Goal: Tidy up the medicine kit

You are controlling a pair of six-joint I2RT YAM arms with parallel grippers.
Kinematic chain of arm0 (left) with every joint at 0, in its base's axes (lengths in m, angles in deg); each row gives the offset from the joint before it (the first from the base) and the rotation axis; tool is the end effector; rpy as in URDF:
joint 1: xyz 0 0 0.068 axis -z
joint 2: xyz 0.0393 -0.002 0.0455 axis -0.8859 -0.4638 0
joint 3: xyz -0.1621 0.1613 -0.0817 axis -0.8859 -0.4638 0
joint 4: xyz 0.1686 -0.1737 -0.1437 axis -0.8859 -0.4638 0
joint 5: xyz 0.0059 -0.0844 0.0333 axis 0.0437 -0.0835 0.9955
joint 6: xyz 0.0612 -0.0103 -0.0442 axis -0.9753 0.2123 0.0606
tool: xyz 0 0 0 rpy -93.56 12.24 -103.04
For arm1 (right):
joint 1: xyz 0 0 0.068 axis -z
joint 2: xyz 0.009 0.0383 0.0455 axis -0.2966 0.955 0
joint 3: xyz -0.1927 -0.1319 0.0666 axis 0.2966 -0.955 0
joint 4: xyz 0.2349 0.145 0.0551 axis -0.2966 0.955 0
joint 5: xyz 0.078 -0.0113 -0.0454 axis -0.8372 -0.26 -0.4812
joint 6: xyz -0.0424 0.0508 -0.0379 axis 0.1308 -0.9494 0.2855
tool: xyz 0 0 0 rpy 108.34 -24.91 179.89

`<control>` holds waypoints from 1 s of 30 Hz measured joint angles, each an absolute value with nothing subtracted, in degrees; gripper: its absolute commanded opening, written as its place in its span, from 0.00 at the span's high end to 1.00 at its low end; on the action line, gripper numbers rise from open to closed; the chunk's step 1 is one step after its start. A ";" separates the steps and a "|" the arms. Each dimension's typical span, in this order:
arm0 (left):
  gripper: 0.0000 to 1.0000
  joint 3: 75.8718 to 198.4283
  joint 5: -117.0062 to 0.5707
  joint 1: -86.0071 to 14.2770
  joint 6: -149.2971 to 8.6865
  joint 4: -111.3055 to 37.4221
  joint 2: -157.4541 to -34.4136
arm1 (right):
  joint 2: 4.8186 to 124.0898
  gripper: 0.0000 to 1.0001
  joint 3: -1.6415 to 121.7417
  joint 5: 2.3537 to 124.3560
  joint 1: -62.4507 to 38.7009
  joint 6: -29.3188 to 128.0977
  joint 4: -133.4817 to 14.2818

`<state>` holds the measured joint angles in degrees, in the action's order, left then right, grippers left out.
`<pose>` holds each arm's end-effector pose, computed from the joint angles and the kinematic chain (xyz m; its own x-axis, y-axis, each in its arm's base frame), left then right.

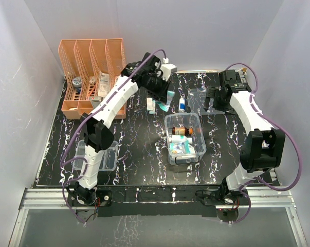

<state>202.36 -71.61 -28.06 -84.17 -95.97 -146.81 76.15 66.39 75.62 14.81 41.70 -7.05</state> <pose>0.4004 -0.3020 0.3152 -0.5626 0.4288 -0.7068 0.7593 0.6063 -0.2365 0.3647 0.0104 0.2307 -0.8707 0.2128 -0.4433 0.2179 0.9751 0.0400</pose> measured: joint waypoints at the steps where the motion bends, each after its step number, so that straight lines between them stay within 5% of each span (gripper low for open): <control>1: 1.00 202.36 -72.98 -27.56 -85.48 -97.06 -146.74 | 76.34 0.02 66.39 75.64 14.81 41.40 -7.23; 30: 1.00 199.89 -90.75 -10.92 -119.84 -113.20 -151.02 | 74.13 0.01 65.93 77.06 16.69 42.51 -7.49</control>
<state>199.89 -90.75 -10.92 -119.84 -113.20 -151.02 74.13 65.93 77.06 16.69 42.51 -7.49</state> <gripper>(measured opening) 0.143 0.983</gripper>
